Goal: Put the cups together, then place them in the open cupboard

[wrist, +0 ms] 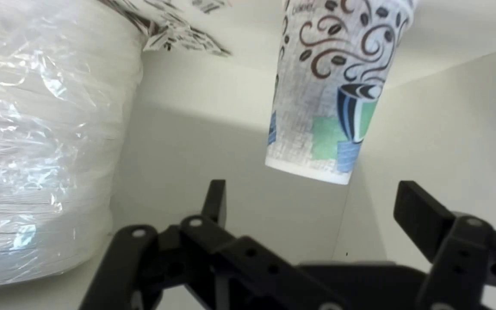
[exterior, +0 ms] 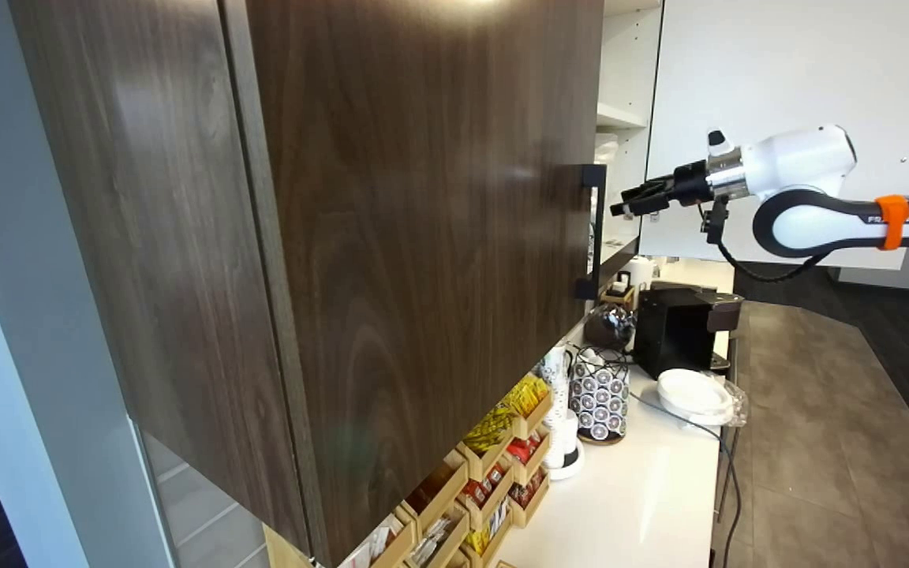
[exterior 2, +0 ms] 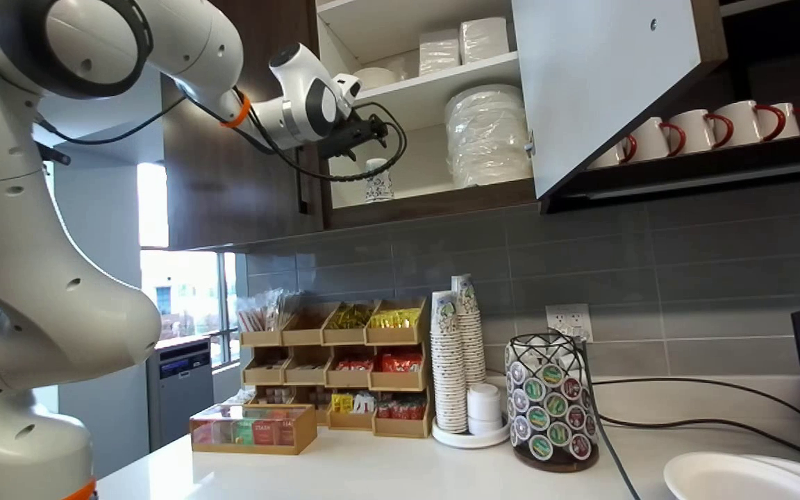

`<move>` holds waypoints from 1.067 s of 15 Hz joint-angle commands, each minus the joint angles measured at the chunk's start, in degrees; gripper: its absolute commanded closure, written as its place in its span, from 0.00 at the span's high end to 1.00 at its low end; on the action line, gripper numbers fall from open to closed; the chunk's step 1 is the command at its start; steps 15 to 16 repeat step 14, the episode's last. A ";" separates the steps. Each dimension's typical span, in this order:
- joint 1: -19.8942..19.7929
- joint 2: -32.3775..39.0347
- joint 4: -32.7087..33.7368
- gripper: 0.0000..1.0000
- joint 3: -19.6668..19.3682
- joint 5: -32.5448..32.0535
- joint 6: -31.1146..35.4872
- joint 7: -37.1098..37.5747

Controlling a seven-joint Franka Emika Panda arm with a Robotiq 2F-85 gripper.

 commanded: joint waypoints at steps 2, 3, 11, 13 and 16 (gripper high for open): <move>-3.21 9.25 -1.57 1.00 6.37 -6.60 -17.20 -1.43; -3.55 10.89 -1.61 1.00 7.54 -7.65 -20.65 -1.72; -1.10 17.26 -0.28 1.00 10.43 -14.10 -32.73 0.08; -1.13 17.75 -0.57 1.00 10.53 -14.24 -32.87 0.08; -1.12 17.75 -0.65 1.00 10.53 -14.26 -32.87 0.08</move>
